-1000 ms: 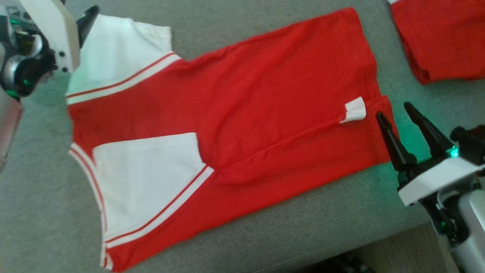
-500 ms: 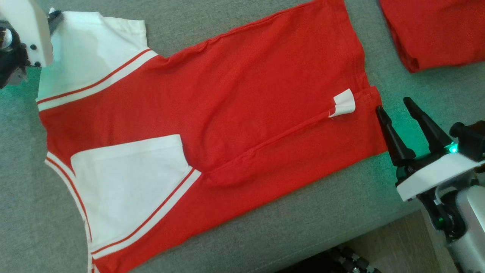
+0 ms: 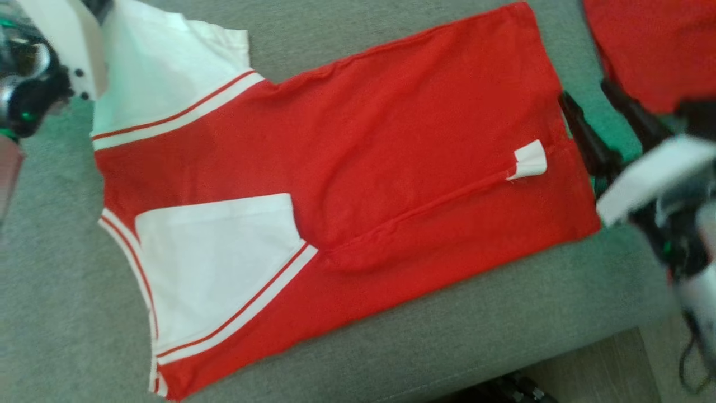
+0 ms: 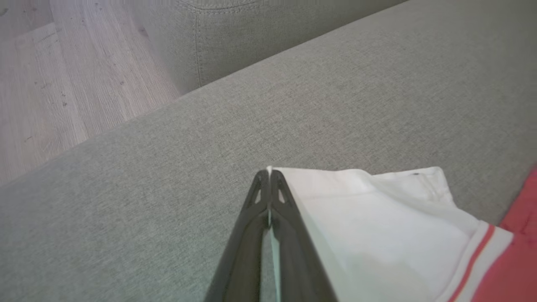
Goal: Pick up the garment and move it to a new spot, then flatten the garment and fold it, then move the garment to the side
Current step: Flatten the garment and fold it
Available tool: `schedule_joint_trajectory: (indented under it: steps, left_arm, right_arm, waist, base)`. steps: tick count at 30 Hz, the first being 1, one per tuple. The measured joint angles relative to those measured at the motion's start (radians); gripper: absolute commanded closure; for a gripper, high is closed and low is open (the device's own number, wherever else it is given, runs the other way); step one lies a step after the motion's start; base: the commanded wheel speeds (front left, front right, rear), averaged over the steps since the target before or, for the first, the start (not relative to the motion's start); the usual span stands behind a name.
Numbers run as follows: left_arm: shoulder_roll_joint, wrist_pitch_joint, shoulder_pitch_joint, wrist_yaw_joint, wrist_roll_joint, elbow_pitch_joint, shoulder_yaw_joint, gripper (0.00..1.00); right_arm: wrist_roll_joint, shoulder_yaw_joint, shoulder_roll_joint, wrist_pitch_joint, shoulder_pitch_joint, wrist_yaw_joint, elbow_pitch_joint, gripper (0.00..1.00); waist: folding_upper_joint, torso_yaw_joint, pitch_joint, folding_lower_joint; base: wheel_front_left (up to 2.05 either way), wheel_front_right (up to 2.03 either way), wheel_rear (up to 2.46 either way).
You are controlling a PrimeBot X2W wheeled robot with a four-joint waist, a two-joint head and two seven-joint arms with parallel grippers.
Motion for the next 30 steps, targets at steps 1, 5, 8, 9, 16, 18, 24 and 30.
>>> schedule_joint_trajectory:
  steps: [1,5,8,9,16,18,24,30]
  left_arm:
    - [-0.006,-0.007,0.0,0.0,-0.001,-0.006,-0.006,1.0]
    - [-0.019,-0.016,-0.004,-0.008,0.0,-0.028,-0.034,1.0]
    - [-0.024,-0.025,-0.014,-0.009,0.0,-0.045,-0.055,1.0]
    - [-0.024,-0.025,-0.02,-0.009,0.0,-0.051,-0.062,1.0]
    - [-0.027,-0.026,-0.046,-0.009,-0.004,-0.09,-0.103,1.0]
    - [-0.026,-0.03,-0.052,-0.012,-0.012,-0.095,-0.114,1.0]
    - [-0.019,-0.038,-0.057,-0.016,-0.028,-0.102,-0.141,1.0]
    - [-0.015,-0.051,-0.058,-0.016,-0.038,-0.099,-0.163,1.0]
  right_arm:
    - [0.016,0.012,-0.004,0.044,-0.041,0.0,0.024,0.0]
    - [0.055,0.044,-0.01,0.167,-0.158,0.0,0.11,0.0]
    - [0.064,0.077,-0.012,0.237,-0.258,0.0,0.197,0.0]
    - [0.064,0.084,-0.011,0.244,-0.288,0.0,0.225,0.0]
    - [0.085,0.141,0.023,0.246,-0.423,0.0,0.389,0.0]
    - [0.089,0.159,0.029,0.23,-0.445,0.0,0.423,0.0]
    - [0.117,0.22,0.042,0.194,-0.489,0.0,0.488,0.0]
    - [0.151,0.272,0.041,0.167,-0.507,0.0,0.525,0.0]
  waist:
    - [0.0,0.007,-0.002,0.0]
    - [0.0,0.025,-0.008,0.0]
    - [0.0,0.043,-0.009,-0.0001]
    - [0.0,0.049,-0.008,0.0]
    - [0.0,0.081,0.005,0.0]
    - [0.0,0.088,0.01,0.0001]
    - [0.0,0.098,0.01,0.0001]
    - [0.0,0.104,0.004,0.0]
  base:
    - [0.0,0.0,0.0]
    - [0.0,0.0,0.0]
    - [0.0,0.0,0.0]
    - [0.0,0.0,0.0]
    - [0.0,0.0,0.0]
    - [0.0,0.0,0.0]
    - [0.0,0.0,0.0]
    - [0.0,0.0,0.0]
